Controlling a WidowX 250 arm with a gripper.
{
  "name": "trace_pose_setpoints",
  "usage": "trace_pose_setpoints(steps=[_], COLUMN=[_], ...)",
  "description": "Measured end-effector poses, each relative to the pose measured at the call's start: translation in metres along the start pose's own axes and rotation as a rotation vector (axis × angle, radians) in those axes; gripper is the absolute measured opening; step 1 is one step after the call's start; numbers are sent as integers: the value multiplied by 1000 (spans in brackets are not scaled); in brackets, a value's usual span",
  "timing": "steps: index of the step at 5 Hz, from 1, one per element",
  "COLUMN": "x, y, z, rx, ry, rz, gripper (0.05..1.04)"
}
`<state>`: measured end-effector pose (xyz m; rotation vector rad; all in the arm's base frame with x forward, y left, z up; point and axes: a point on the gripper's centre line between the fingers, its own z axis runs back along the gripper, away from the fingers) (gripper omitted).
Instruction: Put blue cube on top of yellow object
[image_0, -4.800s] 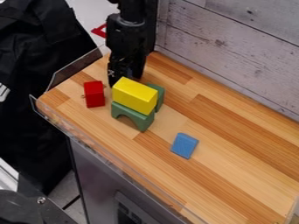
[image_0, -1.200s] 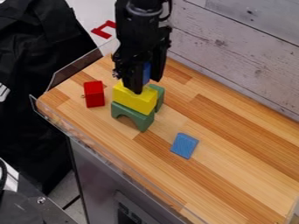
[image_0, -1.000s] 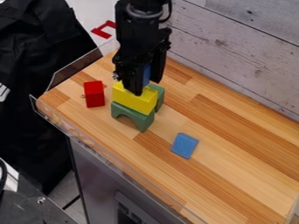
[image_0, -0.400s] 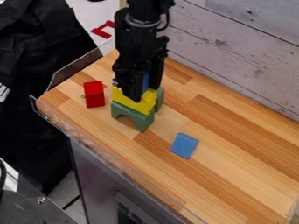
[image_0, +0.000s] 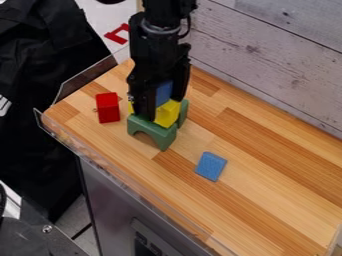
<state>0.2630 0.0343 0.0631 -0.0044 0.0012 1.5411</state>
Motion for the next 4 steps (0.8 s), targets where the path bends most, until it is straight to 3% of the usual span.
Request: trace_pose_setpoints(steps=[1, 2, 3, 4], x=[1, 4, 6, 9], y=[0, -6, -9, -21], z=[5, 21, 26, 45], rx=[-10, -64, -84, -158], ry=[-8, -30, -39, -64], rz=[-1, 5, 16, 8], gripper=[999, 999, 999, 999])
